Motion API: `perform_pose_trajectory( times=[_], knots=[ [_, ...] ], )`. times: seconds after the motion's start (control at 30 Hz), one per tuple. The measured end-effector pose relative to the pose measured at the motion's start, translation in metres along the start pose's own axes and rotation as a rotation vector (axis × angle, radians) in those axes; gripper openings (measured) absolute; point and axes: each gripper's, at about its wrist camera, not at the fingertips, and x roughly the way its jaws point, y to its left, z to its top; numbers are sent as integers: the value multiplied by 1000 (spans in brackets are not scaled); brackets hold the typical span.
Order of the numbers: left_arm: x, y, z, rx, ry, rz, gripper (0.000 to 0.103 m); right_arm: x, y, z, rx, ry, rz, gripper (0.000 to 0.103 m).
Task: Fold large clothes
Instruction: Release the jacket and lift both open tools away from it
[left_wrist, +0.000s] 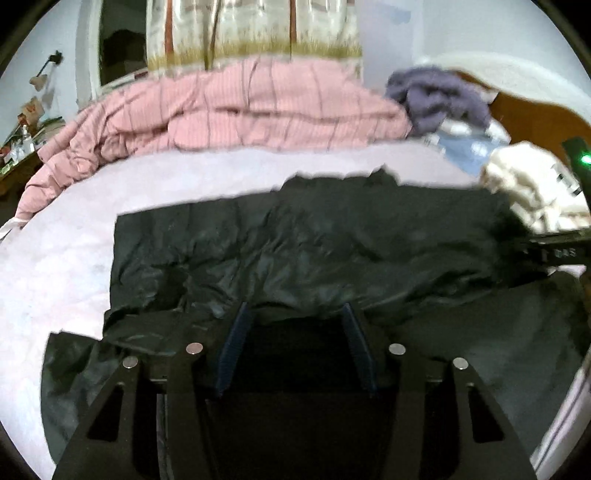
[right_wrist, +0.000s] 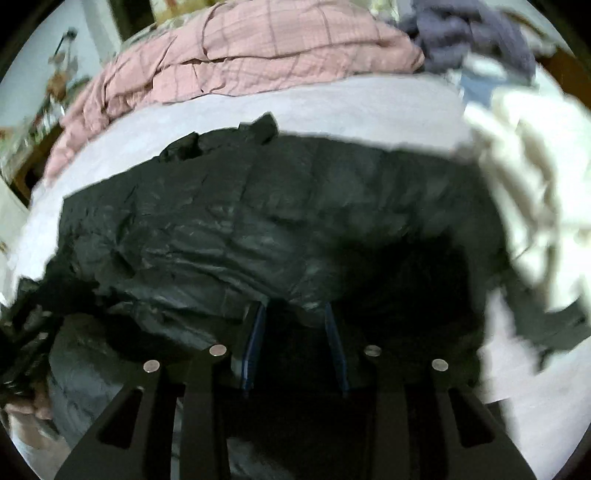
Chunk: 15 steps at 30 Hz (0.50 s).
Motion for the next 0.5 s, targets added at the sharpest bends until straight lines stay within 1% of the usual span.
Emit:
perform_pose_trajectory(
  times=[0.07,0.1,0.17,0.23,0.27,0.3,0.43,0.5],
  knots=[
    [-10,-4,1,-12,-29,-19,51,-26,5,9,-79,-58,-82,35],
    [-14,-8,1,-7,-36,-19,51,-37,7,13,-102,-84,-100,35],
    [-18,-15,1,22,-44,-5,51,-59,9,21,-138,-125,-115,35],
    [-24,-21,-1,49,-48,0,51,-73,8,24,-157,-144,-133,36],
    [-28,-22,-3,57,-52,-6,51,-80,6,23,-163,-160,-137,38],
    [-30,-23,-6,64,-56,-13,51,-86,4,23,-169,-170,-139,45],
    [-37,-21,-14,73,-68,-6,51,-91,5,23,-189,-166,-160,46],
    [-43,-19,-17,62,-89,0,51,-95,10,18,-200,-188,-154,46]
  ],
)
